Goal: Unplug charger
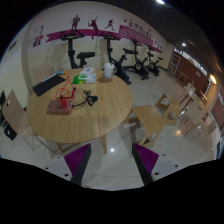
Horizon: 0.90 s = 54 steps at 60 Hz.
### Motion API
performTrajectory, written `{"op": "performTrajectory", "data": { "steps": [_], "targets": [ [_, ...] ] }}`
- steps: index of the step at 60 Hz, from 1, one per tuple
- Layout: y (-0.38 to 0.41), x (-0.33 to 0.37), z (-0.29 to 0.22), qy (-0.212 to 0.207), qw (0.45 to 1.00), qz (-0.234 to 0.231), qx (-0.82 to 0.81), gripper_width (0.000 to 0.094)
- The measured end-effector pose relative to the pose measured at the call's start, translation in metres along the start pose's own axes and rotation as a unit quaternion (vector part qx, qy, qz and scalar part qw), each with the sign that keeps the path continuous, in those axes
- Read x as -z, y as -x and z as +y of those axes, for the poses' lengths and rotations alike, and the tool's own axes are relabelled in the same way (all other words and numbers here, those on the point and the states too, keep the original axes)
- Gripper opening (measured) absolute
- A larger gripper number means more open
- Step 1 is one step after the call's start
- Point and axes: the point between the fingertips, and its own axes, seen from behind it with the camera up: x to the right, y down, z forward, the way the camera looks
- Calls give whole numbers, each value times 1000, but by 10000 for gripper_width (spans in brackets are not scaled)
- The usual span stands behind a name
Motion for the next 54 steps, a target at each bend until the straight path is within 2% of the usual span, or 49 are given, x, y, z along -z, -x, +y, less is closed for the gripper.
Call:
{"op": "performTrajectory", "data": {
  "steps": [21, 42, 54],
  "targets": [
    [33, -18, -14, -33, 999, -28, 20, 854],
    [116, -47, -34, -90, 992, -82, 32, 856],
    [170, -64, -39, -109, 988, -104, 28, 855]
  ]
}}
